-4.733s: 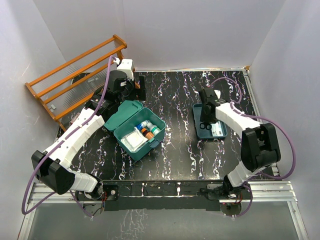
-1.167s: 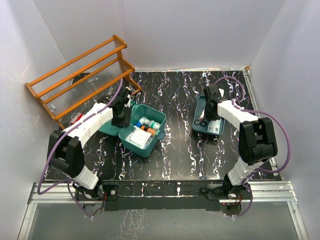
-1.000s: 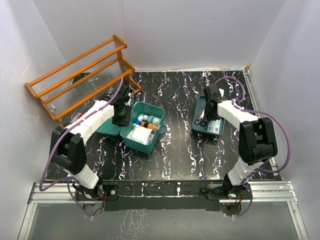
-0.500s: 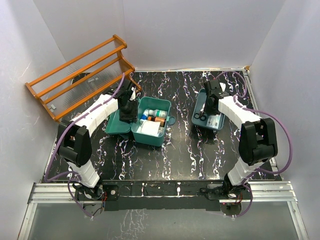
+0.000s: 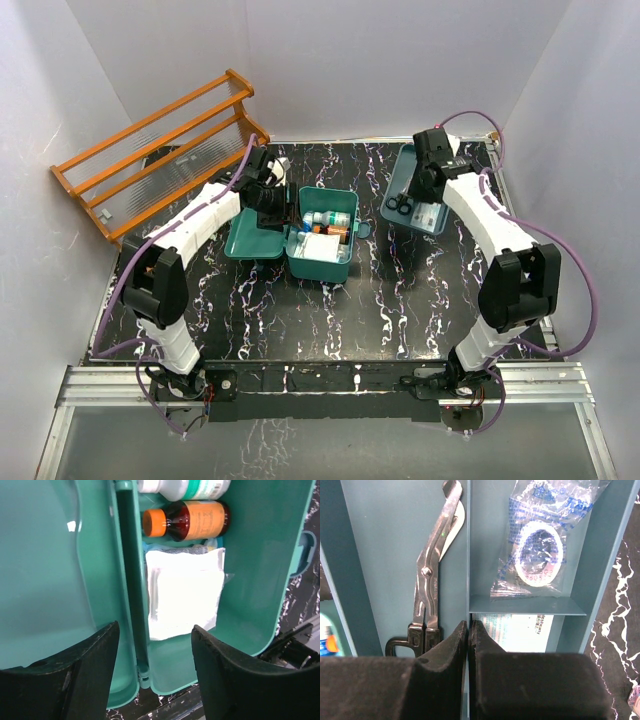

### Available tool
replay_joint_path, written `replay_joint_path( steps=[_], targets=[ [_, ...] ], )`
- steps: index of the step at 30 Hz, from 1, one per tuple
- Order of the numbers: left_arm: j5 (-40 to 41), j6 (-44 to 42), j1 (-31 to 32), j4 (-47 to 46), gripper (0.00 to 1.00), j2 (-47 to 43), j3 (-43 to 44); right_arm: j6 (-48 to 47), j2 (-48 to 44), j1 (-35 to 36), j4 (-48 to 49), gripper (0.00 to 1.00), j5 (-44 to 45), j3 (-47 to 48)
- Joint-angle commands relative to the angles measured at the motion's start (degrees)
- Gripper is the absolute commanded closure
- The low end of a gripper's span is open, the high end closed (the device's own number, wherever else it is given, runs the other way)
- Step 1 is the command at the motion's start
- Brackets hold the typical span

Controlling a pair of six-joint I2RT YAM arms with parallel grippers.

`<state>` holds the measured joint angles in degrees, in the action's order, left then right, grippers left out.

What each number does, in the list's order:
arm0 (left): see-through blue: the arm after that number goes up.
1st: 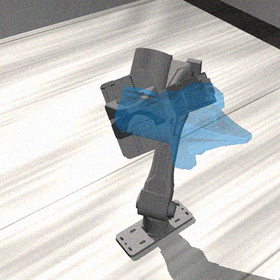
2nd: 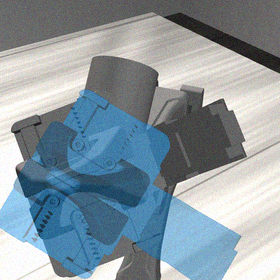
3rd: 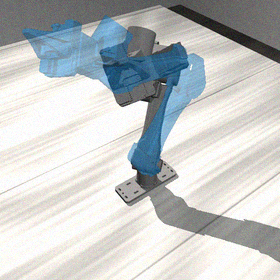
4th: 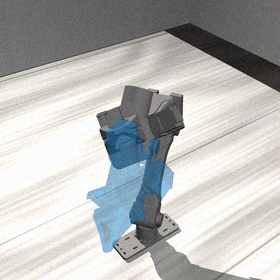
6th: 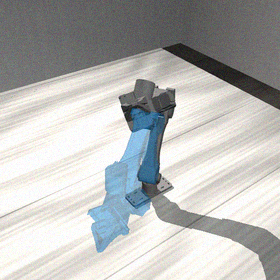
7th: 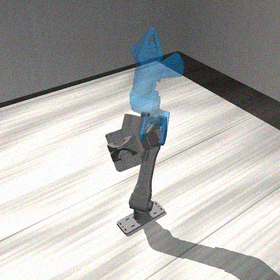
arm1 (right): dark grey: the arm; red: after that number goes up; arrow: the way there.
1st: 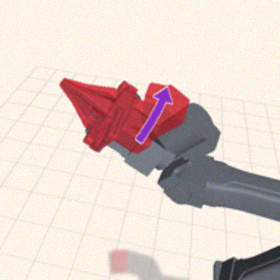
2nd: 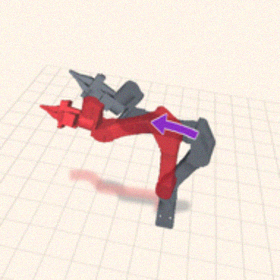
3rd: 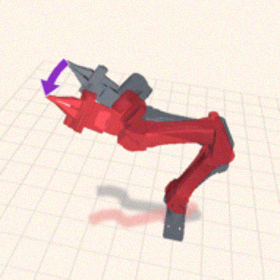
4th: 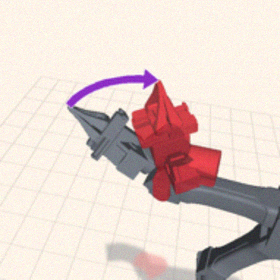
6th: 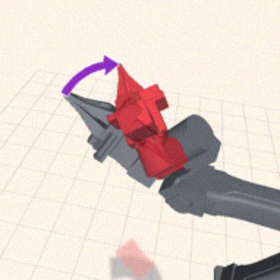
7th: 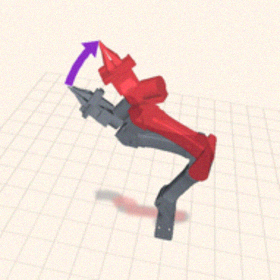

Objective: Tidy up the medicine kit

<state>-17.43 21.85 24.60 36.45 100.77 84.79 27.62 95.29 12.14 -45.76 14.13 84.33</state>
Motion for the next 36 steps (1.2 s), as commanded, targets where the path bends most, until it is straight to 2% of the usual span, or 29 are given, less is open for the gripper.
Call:
replay_joint_path(
  steps=[1, 5, 12, 17, 23, 36],
  targets=[
    [9.1, 2.5, 0.2, 1.5, 0.4, -1.9, 2.8, 2.1, -0.6, 2.2, -2.9, 1.0, 0.8, 8.1],
    [14.2, 3.0, 0.1, -1.9, 0.36, -6.4, 1.2, 4.1, 1.8, 5.9, -5.9, 1.0, 0.9, 13.6],
    [21.5, 4.6, -0.1, -3.7, 0.36, -10.9, -1.0, 8.0, 8.9, 15.0, -10.1, 1.0, 1.5, 23.7],
    [19.8, 4.4, -0.5, -2.8, 0.43, -10.5, -2.0, 11.5, 14.8, 20.8, -13.3, 1.0, 1.1, 31.4],
    [19.8, 4.5, -0.7, 0.6, 0.56, -7.5, -2.8, 14.3, 19.1, 25.0, -14.6, 1.0, 0.5, 35.6],
    [15.7, 3.3, -0.8, 2.1, 0.58, -3.4, -4.0, 17.2, 21.0, 28.2, -19.4, 1.0, 2.8, 36.5]
  ],
)
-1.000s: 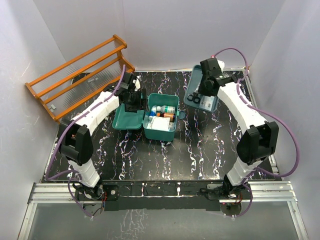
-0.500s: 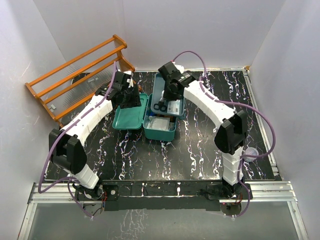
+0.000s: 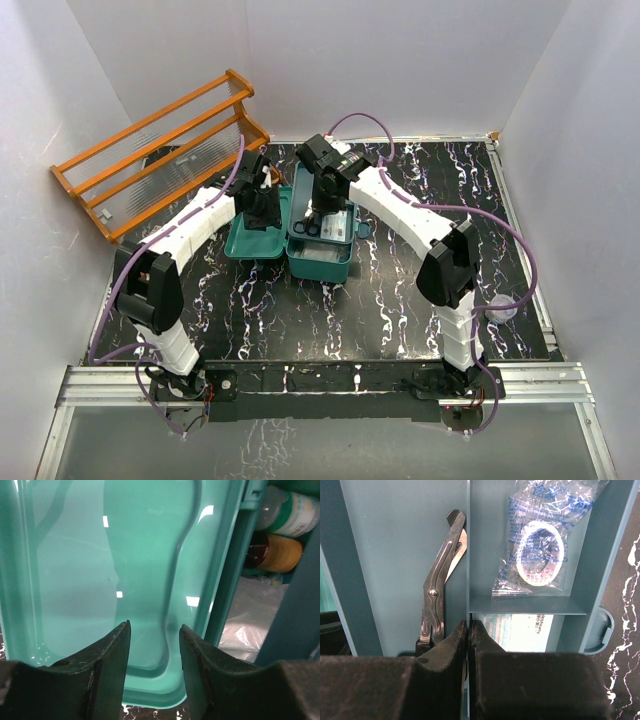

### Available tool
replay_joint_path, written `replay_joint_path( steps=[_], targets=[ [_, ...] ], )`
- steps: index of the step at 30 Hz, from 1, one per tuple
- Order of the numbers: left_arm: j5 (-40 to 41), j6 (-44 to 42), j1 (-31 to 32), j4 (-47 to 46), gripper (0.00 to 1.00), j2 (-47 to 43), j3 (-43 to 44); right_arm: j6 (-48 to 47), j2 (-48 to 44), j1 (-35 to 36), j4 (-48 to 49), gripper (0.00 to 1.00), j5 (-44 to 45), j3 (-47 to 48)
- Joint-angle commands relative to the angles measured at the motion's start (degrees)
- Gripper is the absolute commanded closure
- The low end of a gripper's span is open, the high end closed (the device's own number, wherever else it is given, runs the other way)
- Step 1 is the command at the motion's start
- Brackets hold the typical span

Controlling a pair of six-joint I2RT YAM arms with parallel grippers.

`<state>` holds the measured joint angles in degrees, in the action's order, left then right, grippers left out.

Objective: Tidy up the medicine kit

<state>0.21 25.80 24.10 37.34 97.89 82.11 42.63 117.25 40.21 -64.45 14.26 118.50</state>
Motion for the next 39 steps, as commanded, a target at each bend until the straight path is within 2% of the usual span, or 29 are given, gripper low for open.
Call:
replay_joint_path(
  steps=[1, 15, 39],
  targets=[
    [-2.7, -0.9, -0.4, 1.0, 0.58, -0.4, -1.5, 2.3, -0.9, 0.1, -1.0, 1.0, 2.8, 2.1],
    [-15.0, -3.4, -0.4, -2.5, 0.58, -0.7, -3.3, 2.0, -0.2, 1.7, -4.6, 1.0, 6.7, 1.3],
    [-12.0, -3.9, -0.4, -3.2, 0.58, -0.7, -1.9, -1.1, 2.0, 1.7, -4.6, 1.0, 2.5, -0.2]
  ],
)
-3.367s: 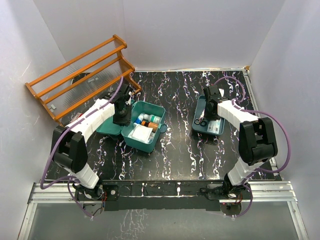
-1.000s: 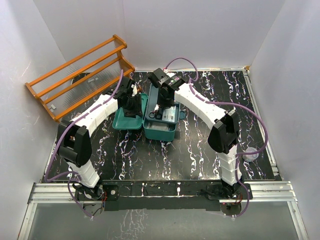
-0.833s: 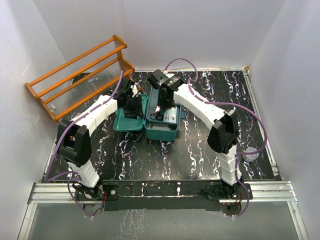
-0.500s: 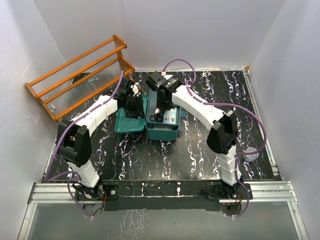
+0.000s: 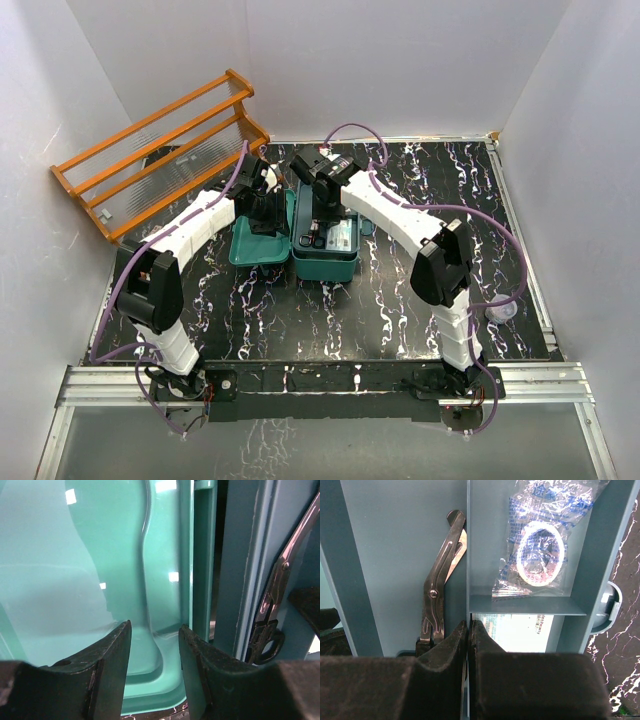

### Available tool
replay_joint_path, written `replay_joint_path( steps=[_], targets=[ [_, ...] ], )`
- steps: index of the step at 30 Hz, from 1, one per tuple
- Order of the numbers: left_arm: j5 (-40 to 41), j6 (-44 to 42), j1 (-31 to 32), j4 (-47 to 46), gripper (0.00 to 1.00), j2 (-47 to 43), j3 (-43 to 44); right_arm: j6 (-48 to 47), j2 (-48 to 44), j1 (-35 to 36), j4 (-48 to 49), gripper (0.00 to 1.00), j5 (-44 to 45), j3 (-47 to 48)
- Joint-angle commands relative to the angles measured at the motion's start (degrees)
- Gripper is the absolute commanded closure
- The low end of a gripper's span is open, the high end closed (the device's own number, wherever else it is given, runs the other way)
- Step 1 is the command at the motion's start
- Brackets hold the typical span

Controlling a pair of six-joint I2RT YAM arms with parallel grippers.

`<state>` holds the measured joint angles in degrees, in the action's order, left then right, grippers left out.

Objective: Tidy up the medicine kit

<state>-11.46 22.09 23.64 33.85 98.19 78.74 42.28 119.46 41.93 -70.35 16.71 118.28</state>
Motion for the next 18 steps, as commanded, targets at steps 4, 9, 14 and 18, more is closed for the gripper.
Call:
replay_joint_path(
  steps=[4, 9, 14, 18],
  targets=[
    [-0.1, -0.4, 0.1, 0.5, 0.58, -0.8, 1.8, -0.7, -0.3, 0.0, 1.4, 1.0, 0.7, -1.3],
    [0.1, -0.5, 0.1, 0.7, 0.58, -0.5, 2.2, -0.9, 0.6, -0.1, 1.2, 1.0, 0.2, -1.0],
    [0.5, -0.6, 0.1, 1.0, 0.57, -0.6, 2.5, -1.0, 0.7, 0.0, 1.0, 1.0, -0.3, -0.9],
    [0.8, -0.8, 0.1, 1.0, 0.57, -0.7, 2.5, -1.1, 0.0, -0.1, 0.5, 1.0, -0.5, -1.2]
  ],
)
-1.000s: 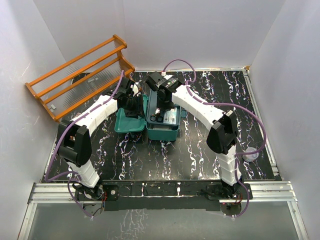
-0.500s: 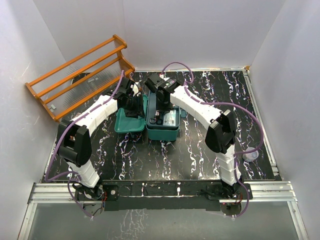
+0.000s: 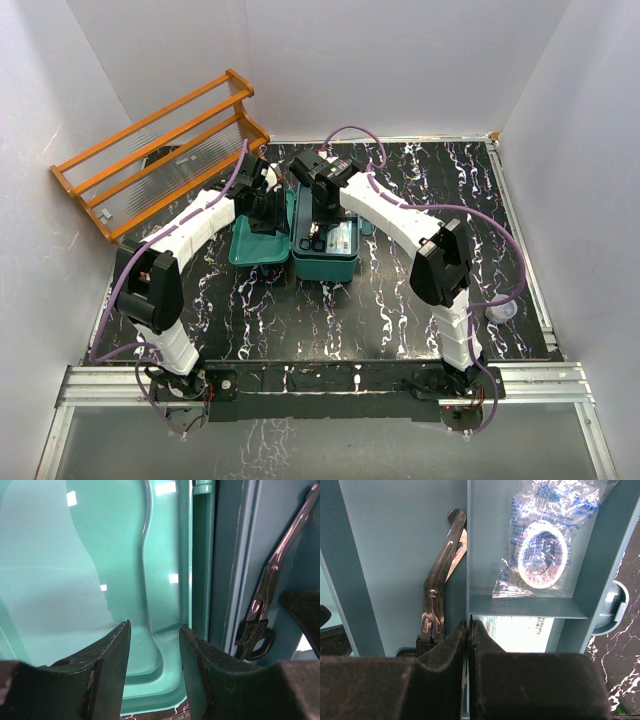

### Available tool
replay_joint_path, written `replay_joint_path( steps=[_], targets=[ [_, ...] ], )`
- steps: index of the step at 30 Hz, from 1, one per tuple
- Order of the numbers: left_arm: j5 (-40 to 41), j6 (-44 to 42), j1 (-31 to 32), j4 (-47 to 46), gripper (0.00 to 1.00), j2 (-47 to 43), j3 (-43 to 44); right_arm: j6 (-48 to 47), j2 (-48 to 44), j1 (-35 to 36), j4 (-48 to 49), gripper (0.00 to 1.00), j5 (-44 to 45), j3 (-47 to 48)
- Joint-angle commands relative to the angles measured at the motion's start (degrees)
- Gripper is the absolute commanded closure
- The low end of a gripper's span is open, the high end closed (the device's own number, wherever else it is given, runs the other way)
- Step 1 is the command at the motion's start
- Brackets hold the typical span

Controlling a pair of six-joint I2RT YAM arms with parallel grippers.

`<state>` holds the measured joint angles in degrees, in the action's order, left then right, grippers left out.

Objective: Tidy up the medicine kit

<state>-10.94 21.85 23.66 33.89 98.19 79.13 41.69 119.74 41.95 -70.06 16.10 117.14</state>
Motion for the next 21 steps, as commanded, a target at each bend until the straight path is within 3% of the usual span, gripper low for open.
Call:
replay_joint_path(
  steps=[1, 21],
  targets=[
    [0.3, -0.5, 0.1, 1.0, 0.57, -0.7, 2.1, -0.5, -0.4, -0.1, 0.0, 1.0, 0.0, -0.2],
    [0.7, -0.8, 0.1, 1.7, 0.57, -0.5, 3.1, -2.8, -1.6, -0.7, -2.3, 1.0, -3.4, 1.4]
  ],
)
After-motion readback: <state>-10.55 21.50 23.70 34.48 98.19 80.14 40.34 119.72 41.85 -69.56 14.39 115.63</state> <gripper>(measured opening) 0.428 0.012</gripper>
